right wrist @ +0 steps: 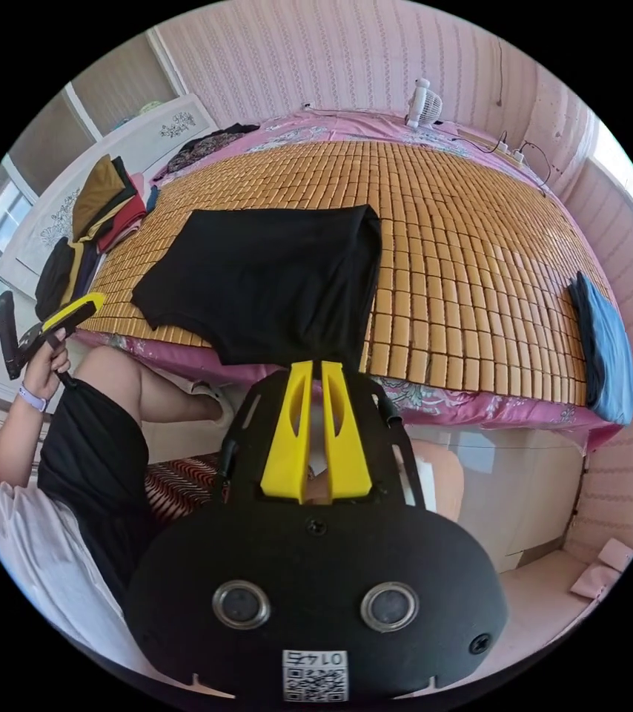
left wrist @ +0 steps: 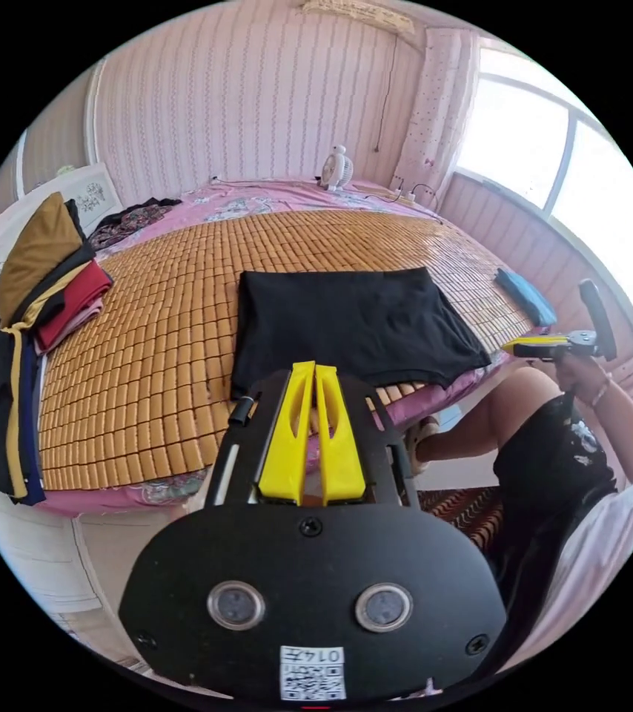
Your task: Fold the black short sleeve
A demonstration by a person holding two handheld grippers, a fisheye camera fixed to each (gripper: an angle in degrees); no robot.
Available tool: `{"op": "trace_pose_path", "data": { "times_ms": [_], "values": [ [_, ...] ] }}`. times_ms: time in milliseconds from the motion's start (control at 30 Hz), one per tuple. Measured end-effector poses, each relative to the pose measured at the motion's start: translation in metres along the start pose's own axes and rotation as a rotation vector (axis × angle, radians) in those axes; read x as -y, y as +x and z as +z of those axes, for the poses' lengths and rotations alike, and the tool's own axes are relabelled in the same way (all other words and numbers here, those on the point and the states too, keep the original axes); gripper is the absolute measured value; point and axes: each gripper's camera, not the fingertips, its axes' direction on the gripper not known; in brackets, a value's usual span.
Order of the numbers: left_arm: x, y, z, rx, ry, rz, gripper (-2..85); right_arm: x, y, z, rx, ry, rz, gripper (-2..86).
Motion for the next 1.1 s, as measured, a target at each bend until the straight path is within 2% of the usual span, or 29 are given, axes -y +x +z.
{"op": "trace_pose_path", "data": {
  "times_ms": [167,300,433,567,667,733,833,967,1100],
  "values": [
    [0.008,0.06,0.036,-0.114,0.004,0.087,-1.0,0.016,-0.019,0.007,0.037,-0.075,-0.049,-0.9],
    [0.019,0.081,0.06,-0.167,-0.011,0.11,-1.0,0.043,-0.046,0.017,-0.049,-0.156,-0.203,-0.9],
    [0.012,0.092,0.082,-0.138,-0.032,0.187,-1.0,0.109,-0.076,0.025,-0.034,-0.191,-0.324,-1.0],
    [0.022,0.078,0.083,-0.122,-0.034,0.159,-1.0,0.206,-0.113,0.056,-0.001,-0.228,-0.406,-1.0],
    [0.023,0.075,0.092,-0.133,-0.138,0.181,-1.0,0.271,-0.142,0.09,-0.056,-0.27,-0.473,-1.0],
    [0.019,0.074,0.087,-0.135,-0.108,0.189,-1.0,0.3,-0.154,0.115,-0.114,-0.319,-0.505,-0.9],
    [0.023,0.071,0.086,-0.168,-0.124,0.17,-1.0,0.329,-0.158,0.162,-0.179,-0.429,-0.487,-0.8],
    [0.029,0.072,0.082,-0.189,-0.149,0.172,-1.0,0.348,-0.159,0.175,-0.156,-0.542,-0.544,-0.6],
    [0.034,0.073,0.079,-0.204,-0.163,0.173,-1.0,0.363,-0.145,0.187,-0.159,-0.473,-0.486,-0.5]
  ]
}}
